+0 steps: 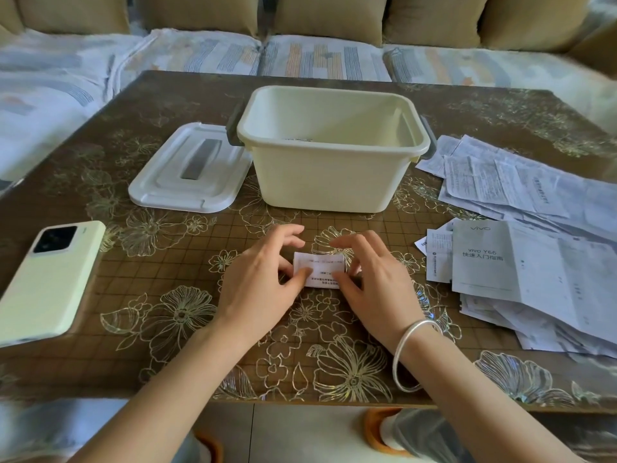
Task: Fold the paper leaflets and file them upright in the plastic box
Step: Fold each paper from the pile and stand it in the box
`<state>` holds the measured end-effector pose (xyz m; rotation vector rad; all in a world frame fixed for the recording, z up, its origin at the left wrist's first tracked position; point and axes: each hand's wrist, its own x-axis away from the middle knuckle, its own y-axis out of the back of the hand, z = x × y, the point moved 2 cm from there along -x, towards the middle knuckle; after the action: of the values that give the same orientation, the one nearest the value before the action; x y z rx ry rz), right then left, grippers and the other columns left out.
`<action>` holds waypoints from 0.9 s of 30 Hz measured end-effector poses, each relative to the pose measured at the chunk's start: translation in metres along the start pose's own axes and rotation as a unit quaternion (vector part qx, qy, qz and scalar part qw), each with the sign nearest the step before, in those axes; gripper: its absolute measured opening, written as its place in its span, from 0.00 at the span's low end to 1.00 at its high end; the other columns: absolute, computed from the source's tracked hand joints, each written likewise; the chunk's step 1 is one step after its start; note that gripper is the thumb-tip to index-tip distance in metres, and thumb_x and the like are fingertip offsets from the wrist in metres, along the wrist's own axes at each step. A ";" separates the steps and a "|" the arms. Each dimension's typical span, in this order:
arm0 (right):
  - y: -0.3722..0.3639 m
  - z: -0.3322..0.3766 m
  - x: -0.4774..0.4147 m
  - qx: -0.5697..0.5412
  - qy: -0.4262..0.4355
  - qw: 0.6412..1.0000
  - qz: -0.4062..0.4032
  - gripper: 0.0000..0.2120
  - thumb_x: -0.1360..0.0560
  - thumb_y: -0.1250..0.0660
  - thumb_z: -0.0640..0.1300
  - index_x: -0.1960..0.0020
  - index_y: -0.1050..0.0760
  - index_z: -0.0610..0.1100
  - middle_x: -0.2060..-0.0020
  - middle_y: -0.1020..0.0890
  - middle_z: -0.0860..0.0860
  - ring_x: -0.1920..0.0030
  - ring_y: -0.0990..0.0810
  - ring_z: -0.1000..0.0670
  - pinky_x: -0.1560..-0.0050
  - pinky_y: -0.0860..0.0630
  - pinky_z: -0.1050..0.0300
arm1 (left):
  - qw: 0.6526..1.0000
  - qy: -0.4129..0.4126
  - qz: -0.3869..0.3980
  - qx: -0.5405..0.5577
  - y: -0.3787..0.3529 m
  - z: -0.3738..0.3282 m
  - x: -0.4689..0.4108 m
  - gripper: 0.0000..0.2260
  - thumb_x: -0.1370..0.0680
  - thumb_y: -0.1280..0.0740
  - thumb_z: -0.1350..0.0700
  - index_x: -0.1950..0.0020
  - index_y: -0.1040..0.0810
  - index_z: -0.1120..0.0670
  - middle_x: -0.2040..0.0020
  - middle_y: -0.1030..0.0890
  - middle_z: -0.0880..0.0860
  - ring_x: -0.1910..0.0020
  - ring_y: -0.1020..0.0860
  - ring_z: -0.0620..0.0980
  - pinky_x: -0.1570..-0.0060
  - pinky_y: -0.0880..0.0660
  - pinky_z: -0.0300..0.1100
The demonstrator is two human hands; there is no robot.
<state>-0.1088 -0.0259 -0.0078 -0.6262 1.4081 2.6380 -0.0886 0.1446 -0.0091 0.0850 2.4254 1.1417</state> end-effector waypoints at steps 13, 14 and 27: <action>0.014 0.004 0.004 0.178 0.123 0.974 0.069 0.19 0.25 0.41 0.58 0.47 0.19 0.48 0.51 0.17 0.57 0.51 0.22 0.52 0.63 0.23 0.59 | 0.986 -0.152 0.013 -0.065 -0.001 -0.001 0.003 0.07 0.27 0.28 0.54 0.51 0.15 0.52 0.52 0.16 0.45 0.52 0.21 0.44 0.49 0.25 0.44; 0.016 0.003 0.002 0.176 0.126 0.973 0.079 0.22 0.26 0.43 0.61 0.46 0.19 0.49 0.51 0.17 0.57 0.52 0.22 0.52 0.63 0.23 0.59 | 0.984 -0.161 0.030 -0.070 0.002 0.000 0.002 0.09 0.28 0.29 0.52 0.49 0.15 0.51 0.50 0.16 0.45 0.51 0.20 0.44 0.46 0.26 0.44; 0.077 0.035 -0.062 0.123 0.165 0.979 0.004 0.03 0.25 0.32 0.44 0.56 0.22 0.45 0.62 0.22 0.52 0.64 0.22 0.49 0.72 0.23 0.50 | 0.960 -0.273 -0.009 -0.056 0.065 -0.039 -0.069 0.09 0.23 0.34 0.53 0.53 0.15 0.55 0.59 0.15 0.48 0.65 0.18 0.47 0.65 0.22 0.40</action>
<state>-0.0832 -0.0344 0.0940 -1.0611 1.7872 2.3882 -0.0521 0.1422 0.0870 0.2998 1.8678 1.0732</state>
